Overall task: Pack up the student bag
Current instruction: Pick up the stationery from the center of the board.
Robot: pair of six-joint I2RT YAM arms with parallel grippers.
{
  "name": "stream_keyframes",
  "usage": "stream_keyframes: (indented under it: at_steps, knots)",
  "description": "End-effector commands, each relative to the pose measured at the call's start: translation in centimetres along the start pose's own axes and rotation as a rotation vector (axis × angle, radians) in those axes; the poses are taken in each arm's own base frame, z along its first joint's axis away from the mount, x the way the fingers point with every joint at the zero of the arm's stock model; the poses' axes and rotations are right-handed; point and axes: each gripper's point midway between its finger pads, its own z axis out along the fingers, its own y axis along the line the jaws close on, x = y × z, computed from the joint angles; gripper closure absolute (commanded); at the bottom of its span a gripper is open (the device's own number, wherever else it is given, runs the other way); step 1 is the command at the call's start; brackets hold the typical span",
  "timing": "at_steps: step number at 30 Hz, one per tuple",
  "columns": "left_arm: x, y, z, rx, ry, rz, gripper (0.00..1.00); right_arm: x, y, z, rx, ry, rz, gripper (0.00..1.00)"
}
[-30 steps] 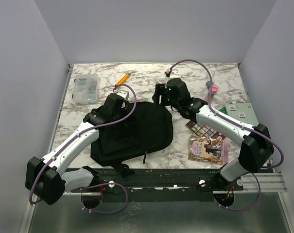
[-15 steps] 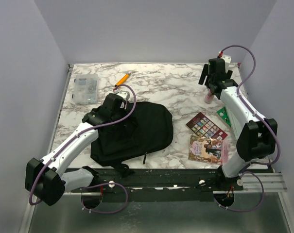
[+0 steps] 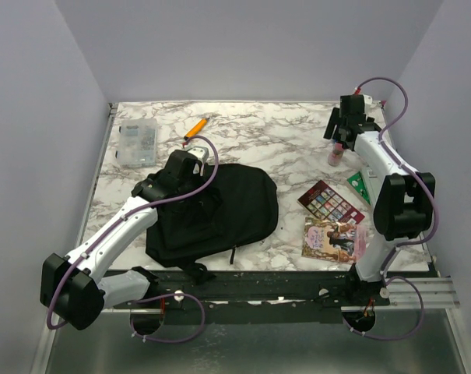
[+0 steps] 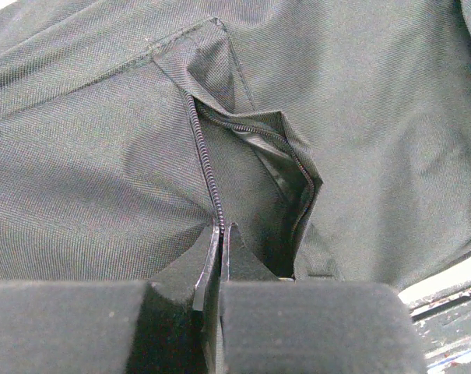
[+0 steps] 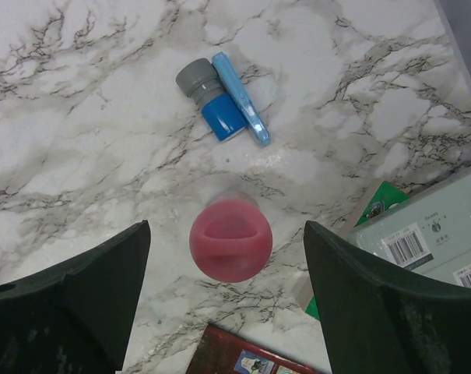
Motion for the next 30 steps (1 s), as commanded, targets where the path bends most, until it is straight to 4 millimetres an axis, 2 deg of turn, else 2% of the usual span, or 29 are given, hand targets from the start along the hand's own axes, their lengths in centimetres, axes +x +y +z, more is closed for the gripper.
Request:
stream_keyframes:
  at_steps: [1,4,8,16,19,22,24,26,30]
  knots:
    - [-1.3,-1.3,-0.4,0.067,-0.028,0.004,1.00,0.9,0.1,1.0,-0.019,0.031,0.003,0.19]
    - [-1.2,-1.3,-0.3,0.069,-0.024,0.004,1.00,1.4,0.0,1.4,-0.017,0.042,0.006,0.26]
    - [-1.1,-1.4,-0.3,0.071,-0.019,0.004,1.00,2.0,0.0,1.7,-0.018,0.053,0.009,0.31]
    - [-1.1,-1.5,-0.2,0.075,-0.016,0.004,1.00,2.6,-0.3,2.3,-0.004,0.062,0.000,0.31]
    - [-1.0,-1.4,-0.1,0.073,-0.014,0.004,1.00,2.6,-0.2,2.5,-0.010,0.064,0.001,0.39]
    - [-1.0,-1.4,-0.1,0.071,-0.014,0.004,1.00,2.6,-0.2,2.6,-0.010,0.062,-0.005,0.55]
    - [-1.0,-1.4,-0.1,0.071,-0.012,0.005,1.00,2.5,-0.6,2.5,0.001,0.051,-0.008,0.61]
    - [-1.0,-1.4,0.0,0.071,-0.010,0.005,1.00,2.2,-0.5,2.1,-0.007,0.040,-0.006,0.71]
    - [-1.0,-1.5,0.1,0.073,-0.006,0.004,1.00,1.3,1.0,-0.5,-0.139,0.011,0.034,0.86]
